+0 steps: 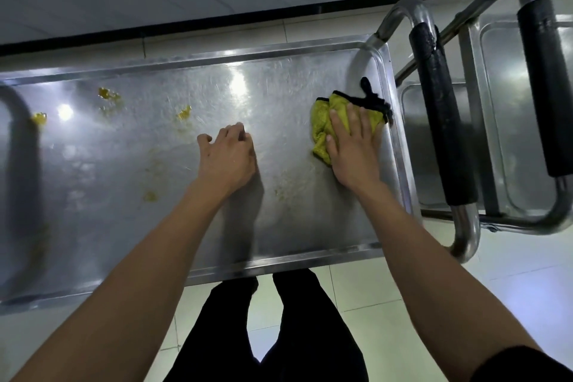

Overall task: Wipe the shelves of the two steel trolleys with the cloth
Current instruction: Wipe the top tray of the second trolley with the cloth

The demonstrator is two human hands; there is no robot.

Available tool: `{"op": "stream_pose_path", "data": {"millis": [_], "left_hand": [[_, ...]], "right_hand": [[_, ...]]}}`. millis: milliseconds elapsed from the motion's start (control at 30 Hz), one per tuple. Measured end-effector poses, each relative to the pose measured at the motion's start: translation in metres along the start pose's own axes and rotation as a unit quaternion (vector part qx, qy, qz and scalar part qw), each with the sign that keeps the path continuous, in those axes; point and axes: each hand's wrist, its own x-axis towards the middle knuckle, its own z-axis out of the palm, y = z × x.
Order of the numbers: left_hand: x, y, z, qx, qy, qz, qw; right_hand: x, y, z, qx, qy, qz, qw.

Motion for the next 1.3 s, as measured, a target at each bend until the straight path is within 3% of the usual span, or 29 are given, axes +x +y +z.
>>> {"op": "stream_pose_path", "data": {"millis": [200, 367, 633, 767, 867, 1100, 1300], "left_hand": [[0.0, -0.02, -0.006, -0.035, -0.008, 0.041, 0.999], [-0.042, -0.062, 0.005, -0.08, 0.092, 0.021, 0.992], [-0.086, -0.115, 0.029, -0.062, 0.058, -0.023, 0.996], [-0.095, -0.121, 0.03, -0.084, 0.078, -0.023, 0.993], [-0.097, -0.118, 0.032, -0.088, 0.087, -0.021, 0.992], [-0.089, -0.074, 0.036, -0.098, 0.099, -0.003, 0.99], [-0.075, -0.012, 0.035, -0.068, 0.051, 0.012, 0.996]], "right_hand": [[-0.042, -0.082, 0.029, -0.001, -0.01, -0.049, 0.999], [-0.045, -0.119, 0.039, -0.012, -0.018, -0.059, 0.998], [-0.065, -0.226, 0.064, -0.019, -0.029, -0.126, 0.991], [-0.07, -0.254, 0.072, -0.018, -0.042, -0.142, 0.989], [-0.07, -0.245, 0.067, -0.007, -0.045, -0.16, 0.986], [-0.079, -0.16, 0.048, 0.009, -0.023, -0.1, 0.995], [-0.076, -0.071, 0.03, 0.022, -0.015, -0.059, 0.998]]}}
